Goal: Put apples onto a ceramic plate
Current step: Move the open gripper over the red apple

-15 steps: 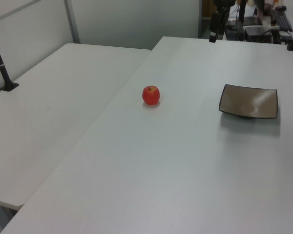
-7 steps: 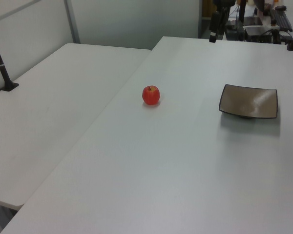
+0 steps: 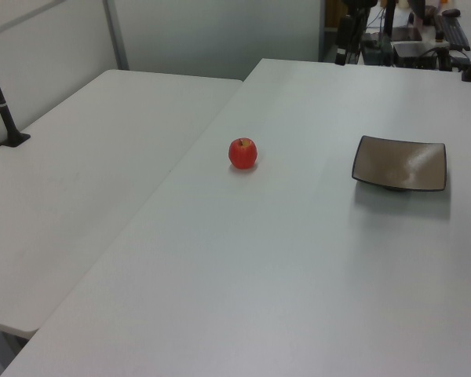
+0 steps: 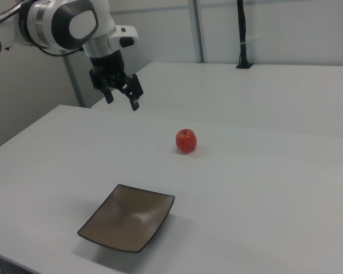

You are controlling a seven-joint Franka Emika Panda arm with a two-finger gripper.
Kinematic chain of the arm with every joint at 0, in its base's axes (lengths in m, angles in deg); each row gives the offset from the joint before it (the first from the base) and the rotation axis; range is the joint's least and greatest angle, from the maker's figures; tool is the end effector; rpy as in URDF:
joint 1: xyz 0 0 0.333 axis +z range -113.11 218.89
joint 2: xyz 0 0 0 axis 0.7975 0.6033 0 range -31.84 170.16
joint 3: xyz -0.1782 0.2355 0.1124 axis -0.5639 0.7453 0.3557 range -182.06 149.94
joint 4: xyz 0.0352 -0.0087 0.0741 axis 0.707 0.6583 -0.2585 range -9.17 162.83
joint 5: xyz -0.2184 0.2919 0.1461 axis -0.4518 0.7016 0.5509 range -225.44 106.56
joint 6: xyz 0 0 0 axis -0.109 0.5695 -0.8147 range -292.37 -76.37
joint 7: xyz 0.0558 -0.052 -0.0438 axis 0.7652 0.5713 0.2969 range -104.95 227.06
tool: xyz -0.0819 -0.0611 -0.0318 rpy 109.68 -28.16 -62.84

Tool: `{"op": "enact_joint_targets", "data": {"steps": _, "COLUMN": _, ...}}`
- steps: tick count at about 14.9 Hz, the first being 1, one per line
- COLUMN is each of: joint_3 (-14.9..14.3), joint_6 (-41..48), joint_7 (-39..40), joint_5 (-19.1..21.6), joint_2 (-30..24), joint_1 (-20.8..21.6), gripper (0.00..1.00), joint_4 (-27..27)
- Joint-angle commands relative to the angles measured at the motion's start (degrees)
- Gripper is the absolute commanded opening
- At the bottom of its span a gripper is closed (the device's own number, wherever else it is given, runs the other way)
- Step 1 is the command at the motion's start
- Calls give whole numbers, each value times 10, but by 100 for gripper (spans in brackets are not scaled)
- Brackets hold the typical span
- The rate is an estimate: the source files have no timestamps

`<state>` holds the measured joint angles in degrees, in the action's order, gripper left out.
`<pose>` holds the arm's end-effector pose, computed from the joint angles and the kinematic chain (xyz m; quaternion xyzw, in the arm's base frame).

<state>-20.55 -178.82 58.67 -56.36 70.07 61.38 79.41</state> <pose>0.5759 0.0452 0.6130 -0.9972 -0.0106 -0.0679 0.0299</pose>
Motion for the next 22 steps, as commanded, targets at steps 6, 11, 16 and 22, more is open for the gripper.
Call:
{"op": "enact_joint_targets", "data": {"steps": 6, "joint_3": -7, "joint_6": -32, "joint_7": 17, "joint_5": 9, "joint_2": 67, "joint_1": -16, "gripper": 100, "joint_4": -93}}
{"op": "enact_joint_targets", "data": {"steps": 11, "joint_3": -7, "joint_6": -136, "joint_7": 12, "joint_5": 8, "joint_2": 94, "joint_1": -16, "gripper": 100, "joint_4": -96}}
{"op": "enact_joint_targets", "data": {"steps": 16, "joint_3": -3, "joint_6": -234, "joint_7": 12, "joint_5": 7, "joint_2": 139, "joint_1": -15, "gripper": 100, "joint_4": -97}}
{"op": "enact_joint_targets", "data": {"steps": 22, "joint_3": -2, "joint_6": -346, "joint_7": 12, "joint_5": 2, "joint_2": 210, "joint_1": -4, "gripper": 100, "joint_4": -97}}
